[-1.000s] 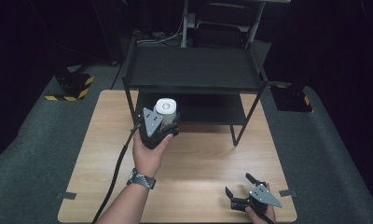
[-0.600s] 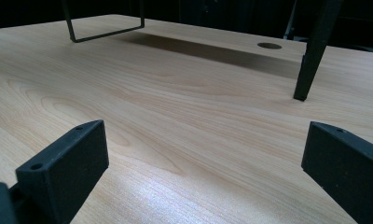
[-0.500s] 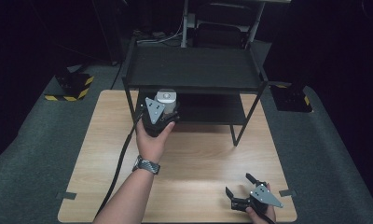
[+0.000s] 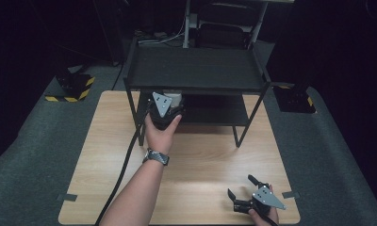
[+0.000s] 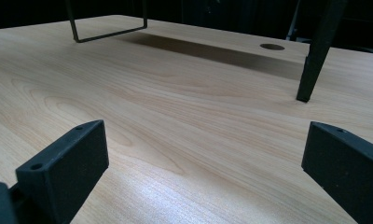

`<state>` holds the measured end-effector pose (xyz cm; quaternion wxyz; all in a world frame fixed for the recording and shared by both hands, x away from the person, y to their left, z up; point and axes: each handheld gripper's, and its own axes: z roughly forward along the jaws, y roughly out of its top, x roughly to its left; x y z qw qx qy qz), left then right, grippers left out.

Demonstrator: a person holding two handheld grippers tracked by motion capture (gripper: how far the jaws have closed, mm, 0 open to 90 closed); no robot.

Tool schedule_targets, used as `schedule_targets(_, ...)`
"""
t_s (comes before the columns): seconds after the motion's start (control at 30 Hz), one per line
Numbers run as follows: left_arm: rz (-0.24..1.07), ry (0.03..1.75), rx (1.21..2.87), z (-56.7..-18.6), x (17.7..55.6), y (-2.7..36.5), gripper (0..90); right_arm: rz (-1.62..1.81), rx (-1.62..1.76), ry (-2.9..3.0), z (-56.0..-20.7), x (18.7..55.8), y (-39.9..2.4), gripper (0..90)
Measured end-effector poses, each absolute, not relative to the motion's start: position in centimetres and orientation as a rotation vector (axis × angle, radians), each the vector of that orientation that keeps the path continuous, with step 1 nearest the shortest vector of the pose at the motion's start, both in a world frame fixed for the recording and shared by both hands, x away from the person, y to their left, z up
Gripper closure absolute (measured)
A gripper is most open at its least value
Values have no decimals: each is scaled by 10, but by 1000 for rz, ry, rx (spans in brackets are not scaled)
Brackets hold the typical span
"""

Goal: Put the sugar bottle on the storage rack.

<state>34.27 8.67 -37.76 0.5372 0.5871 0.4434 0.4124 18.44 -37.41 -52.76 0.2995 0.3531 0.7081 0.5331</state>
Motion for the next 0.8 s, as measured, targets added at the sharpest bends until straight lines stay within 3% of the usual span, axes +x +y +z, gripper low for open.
schedule_targets(0.8,976,1044,1395,-387,356,85,282,1436,945,1872,-529,185,-377,1)
